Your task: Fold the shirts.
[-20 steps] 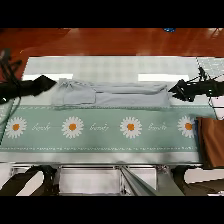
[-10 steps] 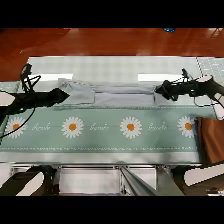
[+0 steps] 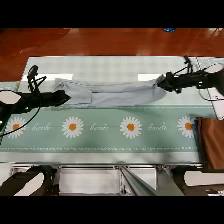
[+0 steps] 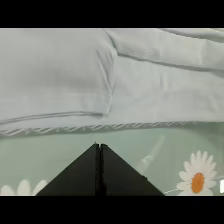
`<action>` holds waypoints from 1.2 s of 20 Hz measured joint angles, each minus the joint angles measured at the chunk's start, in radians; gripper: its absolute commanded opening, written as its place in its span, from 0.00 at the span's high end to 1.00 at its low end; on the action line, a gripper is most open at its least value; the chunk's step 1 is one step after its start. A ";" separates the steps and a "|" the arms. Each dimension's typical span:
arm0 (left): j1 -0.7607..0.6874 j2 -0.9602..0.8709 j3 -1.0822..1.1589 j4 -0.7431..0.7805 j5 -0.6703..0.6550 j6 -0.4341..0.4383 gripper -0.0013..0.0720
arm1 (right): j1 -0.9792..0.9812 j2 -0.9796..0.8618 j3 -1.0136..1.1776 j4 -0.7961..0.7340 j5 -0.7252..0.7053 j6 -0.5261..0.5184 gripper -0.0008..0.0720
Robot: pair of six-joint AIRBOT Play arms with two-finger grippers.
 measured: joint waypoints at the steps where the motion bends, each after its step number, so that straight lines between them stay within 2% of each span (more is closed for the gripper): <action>1: -0.020 -0.018 0.019 -0.015 0.002 0.008 0.95 | -0.011 0.055 -0.016 -0.022 0.019 0.000 0.97; 4: -0.128 -0.127 0.127 -0.042 0.012 0.024 0.95 | -0.043 0.266 -0.095 -0.078 0.075 -0.004 0.97; 7: -0.296 -0.333 0.330 -0.056 0.002 0.019 0.95 | -0.057 0.475 -0.176 -0.106 0.112 0.007 0.97; 12: -0.562 -0.734 0.758 -0.070 -0.107 -0.052 0.95 | -0.064 0.717 -0.237 -0.122 0.147 0.066 0.97; 16: -0.735 -0.967 1.015 -0.107 -0.177 -0.128 0.95 | -0.065 0.799 -0.248 -0.120 0.158 0.098 0.97; 19: -0.819 -1.056 1.120 -0.122 -0.222 -0.164 0.95 | -0.065 0.819 -0.251 -0.107 0.159 0.104 0.97; 22: -0.825 -1.078 1.180 -0.129 -0.239 -0.179 0.95 | -0.065 0.827 -0.252 -0.101 0.157 0.106 0.97; 24: -0.776 -1.065 1.202 -0.129 -0.269 -0.185 0.95 | -0.065 0.828 -0.252 -0.099 0.154 0.109 0.97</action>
